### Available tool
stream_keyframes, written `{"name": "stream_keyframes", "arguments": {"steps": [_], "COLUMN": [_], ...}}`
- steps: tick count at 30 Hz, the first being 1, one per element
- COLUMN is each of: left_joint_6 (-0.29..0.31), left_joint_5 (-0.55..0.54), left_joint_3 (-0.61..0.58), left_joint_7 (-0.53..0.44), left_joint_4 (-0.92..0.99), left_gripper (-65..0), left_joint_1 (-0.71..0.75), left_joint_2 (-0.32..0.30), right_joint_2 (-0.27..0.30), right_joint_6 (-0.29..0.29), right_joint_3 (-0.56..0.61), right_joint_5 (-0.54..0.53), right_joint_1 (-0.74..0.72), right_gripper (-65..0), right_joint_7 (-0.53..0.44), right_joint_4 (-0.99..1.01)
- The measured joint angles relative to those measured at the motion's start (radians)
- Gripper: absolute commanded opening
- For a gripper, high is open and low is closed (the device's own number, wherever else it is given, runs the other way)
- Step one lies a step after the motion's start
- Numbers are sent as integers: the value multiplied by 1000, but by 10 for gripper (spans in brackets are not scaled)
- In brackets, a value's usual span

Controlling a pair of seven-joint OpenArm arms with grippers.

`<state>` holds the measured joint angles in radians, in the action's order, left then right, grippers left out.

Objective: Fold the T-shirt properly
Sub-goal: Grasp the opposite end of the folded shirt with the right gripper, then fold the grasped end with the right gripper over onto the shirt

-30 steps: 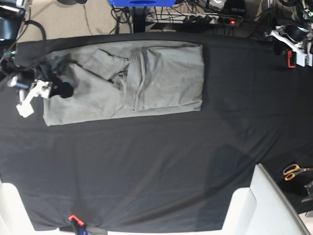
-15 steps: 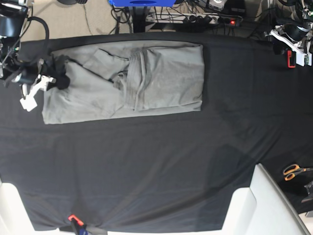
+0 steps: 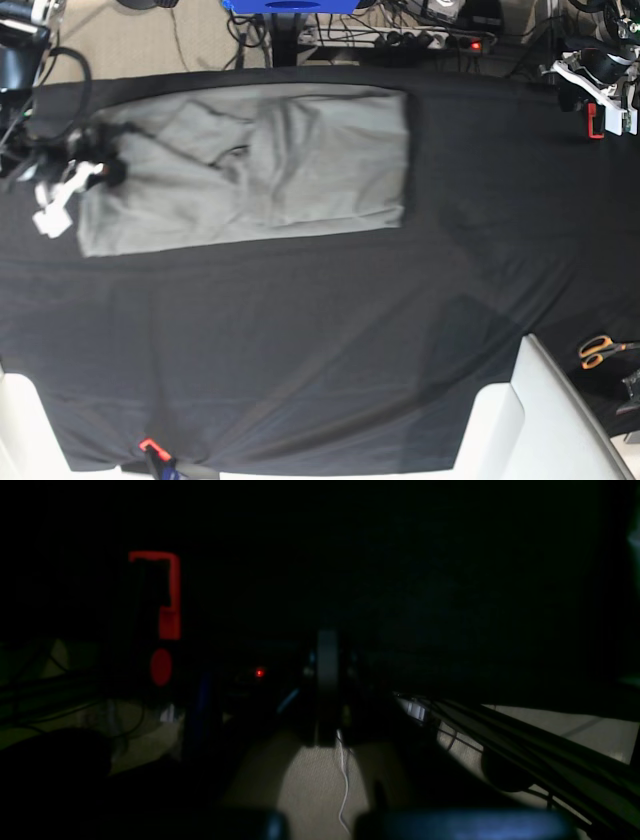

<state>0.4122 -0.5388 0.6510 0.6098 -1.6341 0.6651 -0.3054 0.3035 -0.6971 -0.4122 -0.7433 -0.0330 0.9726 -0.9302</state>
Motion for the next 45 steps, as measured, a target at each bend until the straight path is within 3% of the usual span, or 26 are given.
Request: {"name": "stream_keyframes", "arguments": {"steps": [4,7,13,21,23,29,33,36,40,45], "left_joint_6": [0,0,0,0,0,0,0,0,0,-1], "left_joint_5": [0,0,-1,0,0,0,0,0,0,141], "left_joint_3": [0,0,0,0,0,0,0,0,0,2], "left_joint_7": [0,0,0,0,0,0,0,0,0,2], "left_joint_4": [0,0,-2,-2,-2,-2,-2,-2,-2,-5], "left_gripper": [-650,-650,-650,-650,-650,-650,-650,-650,-650,-650], "left_joint_1": [0,0,0,0,0,0,0,0,0,-20], "left_joint_2": [1,0,-1,-2,-3,-3,-3,-2,-2,16], "right_joint_2": [16,-12,-138,-266,-283,-327,-336,-327,-322,-302], "right_joint_6": [5,16,191,341,354,482,557,662,744,862], "right_joint_3": [-13,-12,-4,237,292,468,582,669,782,938], "right_joint_5": [68,105,289,592,647,795,828,830,828,826], "right_joint_1": [9,50,164,253,264,282,288,286,285,267], "right_gripper": [-644,-644,-644,-645,-645,-645,-647,-647,-647,-647], "right_joint_7": [-39,-38,-37,-47,-46,-48,-45,-47,-42,0], "right_joint_4": [-45,-168,-521,-769,-797,-822,-838,-850,-849,-845]}}
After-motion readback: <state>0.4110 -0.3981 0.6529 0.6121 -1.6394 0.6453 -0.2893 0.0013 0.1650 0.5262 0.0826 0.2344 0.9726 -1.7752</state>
